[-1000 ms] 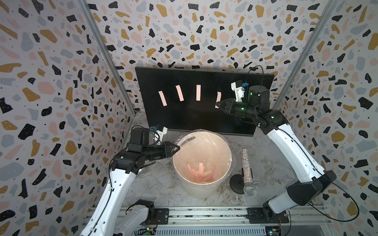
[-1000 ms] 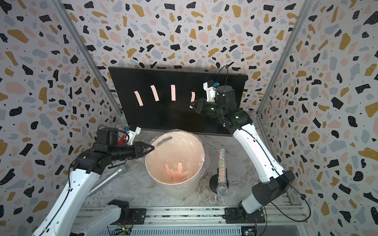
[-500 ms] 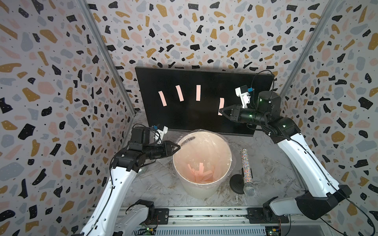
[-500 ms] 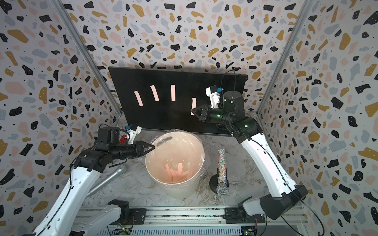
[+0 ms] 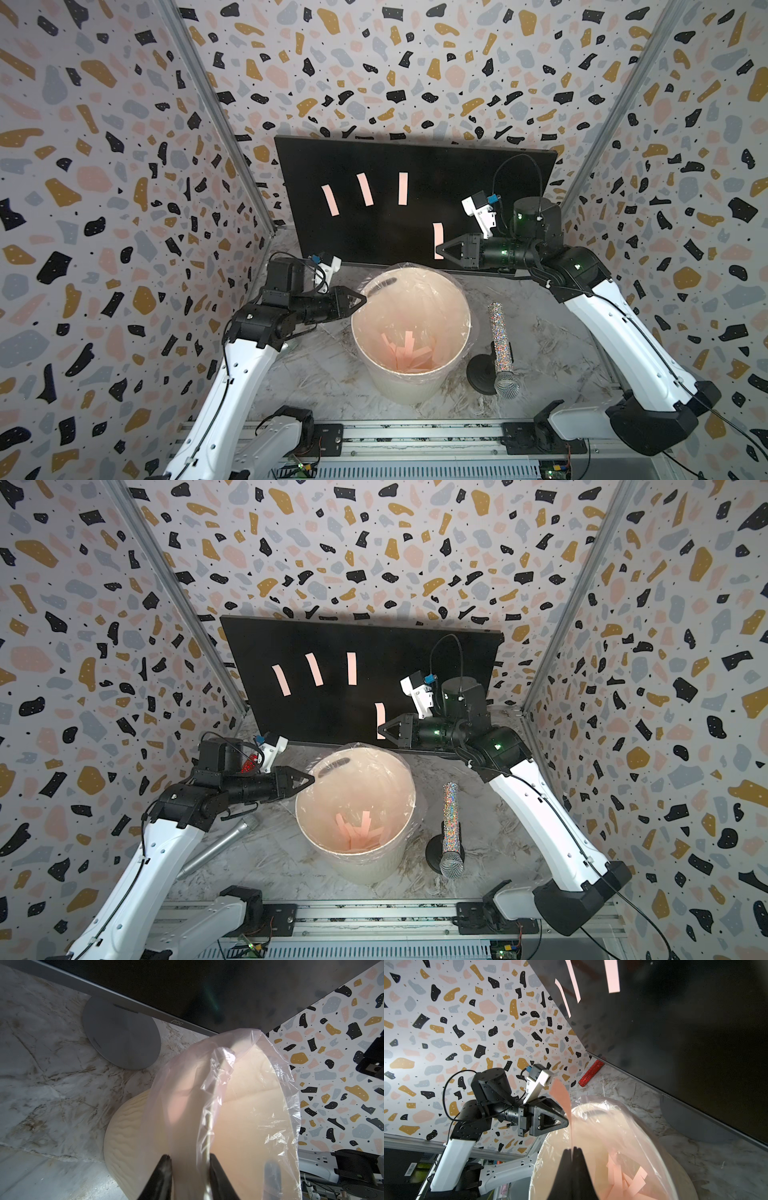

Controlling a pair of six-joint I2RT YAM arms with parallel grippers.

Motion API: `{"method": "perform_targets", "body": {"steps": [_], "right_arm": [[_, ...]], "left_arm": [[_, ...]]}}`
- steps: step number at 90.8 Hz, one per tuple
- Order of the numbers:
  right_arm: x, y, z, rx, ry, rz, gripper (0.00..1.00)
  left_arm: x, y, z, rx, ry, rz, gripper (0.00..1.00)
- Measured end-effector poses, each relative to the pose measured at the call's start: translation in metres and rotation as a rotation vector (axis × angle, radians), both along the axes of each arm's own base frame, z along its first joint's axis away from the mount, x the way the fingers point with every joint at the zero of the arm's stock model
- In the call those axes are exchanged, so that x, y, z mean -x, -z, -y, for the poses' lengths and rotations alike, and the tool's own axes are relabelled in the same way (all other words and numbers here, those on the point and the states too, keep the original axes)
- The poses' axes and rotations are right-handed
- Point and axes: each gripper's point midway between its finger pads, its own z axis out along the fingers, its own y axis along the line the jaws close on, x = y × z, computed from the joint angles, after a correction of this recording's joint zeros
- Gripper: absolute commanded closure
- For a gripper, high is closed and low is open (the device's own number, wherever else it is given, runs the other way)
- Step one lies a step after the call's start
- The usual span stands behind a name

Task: Remove the sticky note from the monitor
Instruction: Tear off the sticky note from the monitor, then place the sticky note in the trash bin.

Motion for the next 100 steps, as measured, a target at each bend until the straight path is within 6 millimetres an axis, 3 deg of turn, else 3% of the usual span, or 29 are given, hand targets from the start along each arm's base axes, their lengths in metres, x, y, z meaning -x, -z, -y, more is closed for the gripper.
{"method": "perform_targets", "body": {"steps": [36, 63, 100], "right_arm": [[0.039, 0.035, -0.013, 0.166, -0.086, -0.002, 1.0], [0.057, 0.063, -0.02, 0.295, -0.12, -0.002, 1.0], [0.063, 0.094, -0.025, 0.426, -0.12, -0.007, 0.77]], "left_arm": [[0.0, 0.001, 0.0, -0.001, 0.0, -0.003, 0.68], [0.0, 0.002, -0.001, -0.004, -0.003, -0.011, 0.65], [0.0, 0.004, -0.002, -0.011, -0.008, -0.018, 0.6]]}}
